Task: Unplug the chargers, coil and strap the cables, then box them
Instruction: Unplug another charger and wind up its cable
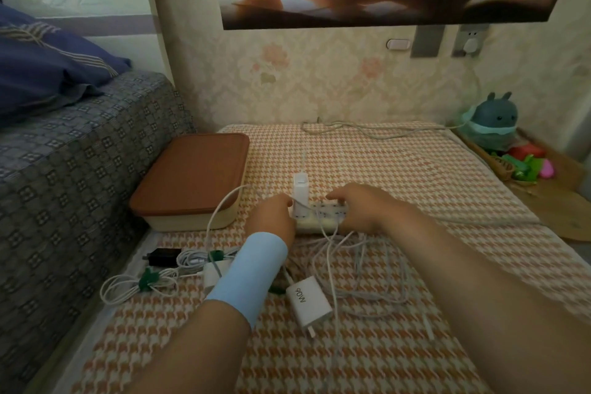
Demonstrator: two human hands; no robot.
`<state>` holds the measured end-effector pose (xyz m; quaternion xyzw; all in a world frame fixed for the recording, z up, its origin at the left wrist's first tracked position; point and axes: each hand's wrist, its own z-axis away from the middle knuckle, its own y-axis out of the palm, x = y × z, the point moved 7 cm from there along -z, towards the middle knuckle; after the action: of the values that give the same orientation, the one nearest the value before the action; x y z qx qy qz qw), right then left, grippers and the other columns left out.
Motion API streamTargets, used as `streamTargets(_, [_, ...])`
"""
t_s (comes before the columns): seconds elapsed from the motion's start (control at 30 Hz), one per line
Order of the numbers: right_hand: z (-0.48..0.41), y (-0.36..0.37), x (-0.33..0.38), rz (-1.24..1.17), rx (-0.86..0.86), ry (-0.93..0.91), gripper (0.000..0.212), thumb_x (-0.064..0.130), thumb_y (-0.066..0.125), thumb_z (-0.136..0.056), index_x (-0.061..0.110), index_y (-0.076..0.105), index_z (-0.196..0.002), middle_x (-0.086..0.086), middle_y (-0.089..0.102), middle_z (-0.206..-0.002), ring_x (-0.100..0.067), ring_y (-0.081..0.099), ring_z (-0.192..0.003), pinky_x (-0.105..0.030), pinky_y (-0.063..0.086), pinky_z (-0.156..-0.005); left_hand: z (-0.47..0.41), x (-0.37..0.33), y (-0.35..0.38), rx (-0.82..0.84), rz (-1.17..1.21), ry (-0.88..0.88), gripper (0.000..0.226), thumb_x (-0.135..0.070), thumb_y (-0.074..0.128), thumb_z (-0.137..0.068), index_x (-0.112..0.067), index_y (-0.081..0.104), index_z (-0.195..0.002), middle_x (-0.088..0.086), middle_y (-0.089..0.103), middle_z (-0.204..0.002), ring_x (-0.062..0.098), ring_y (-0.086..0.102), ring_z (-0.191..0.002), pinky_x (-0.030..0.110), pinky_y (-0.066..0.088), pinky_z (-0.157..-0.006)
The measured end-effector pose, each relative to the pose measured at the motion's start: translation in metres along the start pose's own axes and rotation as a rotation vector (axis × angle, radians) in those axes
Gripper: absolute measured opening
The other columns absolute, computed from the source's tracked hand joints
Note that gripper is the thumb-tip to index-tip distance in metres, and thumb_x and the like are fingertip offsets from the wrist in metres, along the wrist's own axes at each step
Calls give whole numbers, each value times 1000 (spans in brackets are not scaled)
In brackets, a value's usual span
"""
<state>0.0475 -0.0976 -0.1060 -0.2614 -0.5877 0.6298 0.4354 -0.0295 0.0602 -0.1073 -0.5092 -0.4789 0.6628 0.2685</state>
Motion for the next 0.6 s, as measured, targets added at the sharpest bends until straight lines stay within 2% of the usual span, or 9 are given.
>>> streamTargets(0.1, [-2,3,-3,-93,21,-8,73,37,77,-84,28,47,-150,-3,51,-148,-26,55,-127,-41,50,-100,-6,-1,-4,125,-25,-4,42,-11,60,-92,-19,60,-132,7,63,-130,26,63,-109,35,53,-92])
streamTargets(0.17, [-3,4,0,-201,41,-22,59,26,67,-88,29,52,-145,-5,56,-139,-25,60,-116,-39,53,-92,-4,-6,-13,181,-53,24,18,-23,64,-92,-16,68,-107,8,68,-116,24,65,-94,34,54,-84])
streamTargets(0.27, [0,-13,6,-256,-192,10,17,34,56,-92,24,69,-93,2,65,-88,-15,56,-72,-31,47,-64,4,-20,-27,158,-54,123,23,-30,56,-95,-15,74,-92,3,71,-93,24,68,-84,35,58,-75])
streamTargets(0.3, [3,-18,8,-234,-251,40,32,46,54,-92,21,61,-72,4,58,-69,-15,50,-60,-29,41,-56,9,-24,-30,131,-46,161,23,-28,54,-96,-18,74,-90,2,71,-91,23,67,-83,37,59,-75])
streamTargets(0.37, [7,-15,22,-143,-192,63,62,74,50,-83,19,45,-54,5,41,-49,-16,38,-45,-27,30,-48,18,-27,-35,54,17,210,21,-25,53,-97,-23,72,-90,-1,70,-88,20,65,-80,37,58,-74])
streamTargets(0.4, [9,-11,31,-58,-143,49,64,76,53,-80,19,45,-52,5,41,-47,-16,38,-44,-27,31,-48,21,-26,-37,2,60,227,18,-25,54,-97,-24,71,-91,-3,69,-90,18,64,-81,36,57,-75])
streamTargets(0.47, [8,-2,40,23,-82,42,48,55,63,-87,18,54,-57,1,48,-55,-19,48,-52,-27,36,-52,25,-22,-34,-84,110,270,11,-24,58,-95,-25,68,-94,-5,65,-98,16,61,-88,36,54,-80])
streamTargets(0.53, [8,-6,40,-94,-117,56,37,36,60,-94,15,61,-63,-2,54,-60,-22,52,-57,-27,37,-53,25,-13,-28,-129,129,258,4,-23,62,-93,-23,61,-96,-3,58,-107,17,55,-94,35,50,-85])
streamTargets(0.6, [8,-14,33,-270,-199,96,38,29,54,-97,6,66,-69,-10,59,-62,-23,47,-54,-27,35,-52,22,-1,-24,-159,190,151,17,-23,67,-90,-22,50,-96,1,53,-110,19,52,-89,35,46,-79])
